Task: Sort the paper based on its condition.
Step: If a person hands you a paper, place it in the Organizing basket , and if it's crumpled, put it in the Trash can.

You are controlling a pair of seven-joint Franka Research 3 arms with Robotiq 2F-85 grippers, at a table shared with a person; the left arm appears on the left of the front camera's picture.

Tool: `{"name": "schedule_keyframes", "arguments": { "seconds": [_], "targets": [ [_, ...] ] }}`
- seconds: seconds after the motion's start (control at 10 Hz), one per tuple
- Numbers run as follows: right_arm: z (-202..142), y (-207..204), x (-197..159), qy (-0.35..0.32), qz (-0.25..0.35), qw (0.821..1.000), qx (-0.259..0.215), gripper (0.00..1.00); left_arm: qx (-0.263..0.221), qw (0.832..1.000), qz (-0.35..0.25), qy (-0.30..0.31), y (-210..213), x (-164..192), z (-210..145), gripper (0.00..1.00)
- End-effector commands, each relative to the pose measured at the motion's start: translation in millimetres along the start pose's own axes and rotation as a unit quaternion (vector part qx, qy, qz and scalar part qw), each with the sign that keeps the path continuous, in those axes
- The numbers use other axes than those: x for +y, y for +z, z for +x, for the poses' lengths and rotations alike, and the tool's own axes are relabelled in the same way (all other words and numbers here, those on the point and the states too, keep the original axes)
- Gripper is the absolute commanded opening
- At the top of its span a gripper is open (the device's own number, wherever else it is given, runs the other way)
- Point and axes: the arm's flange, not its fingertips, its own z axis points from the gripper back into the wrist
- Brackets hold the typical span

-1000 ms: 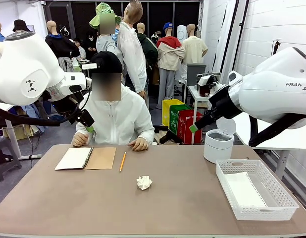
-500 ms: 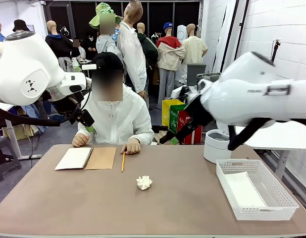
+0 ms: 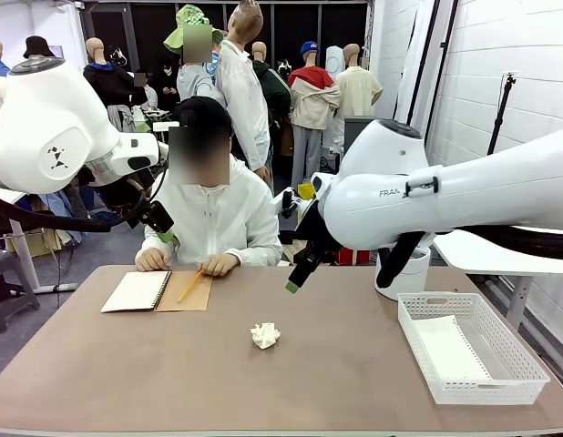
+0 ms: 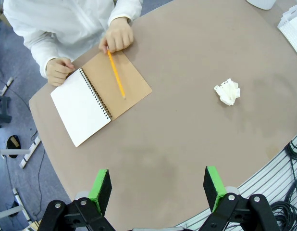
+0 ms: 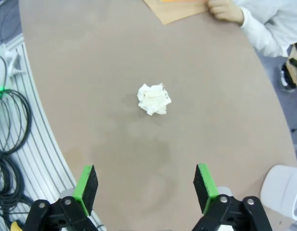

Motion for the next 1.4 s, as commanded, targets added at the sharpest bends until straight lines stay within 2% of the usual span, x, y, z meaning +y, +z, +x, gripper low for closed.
{"name": "schedule_keyframes", "arguments": {
  "seconds": [0.0, 0.1, 0.6, 0.8, 1.0, 1.3],
  "targets": [
    [6, 7, -3, -0.001, -0.018, 1.000, 0.017, 1.00, -0.003, 1.000, -0.002, 0.001, 1, 1, 0, 1.00],
    [0, 0, 0, 0.000, 0.000, 1.000, 0.000, 1.00, -0.003, 1.000, -0.002, 0.001, 1, 1, 0, 1.00],
    [2, 0, -2, 0.004, -0.004, 1.000, 0.004, 1.00, -0.003, 1.000, -0.002, 0.001, 1, 1, 0, 1.00],
    [20, -15, -26, 0.061, -0.021, 0.997, 0.038, 1.00, -0.003, 1.000, -0.002, 0.001, 1, 1, 0, 1.00],
    [39, -42, -37, 0.150, 0.011, 0.986, 0.069, 1.00, -0.003, 1.000, -0.002, 0.001, 1, 1, 0, 1.00],
    [54, -78, -36, 0.205, 0.078, 0.970, 0.103, 1.00, -0.003, 1.000, -0.002, 0.001, 1, 1, 0, 1.00]
  ]
}}
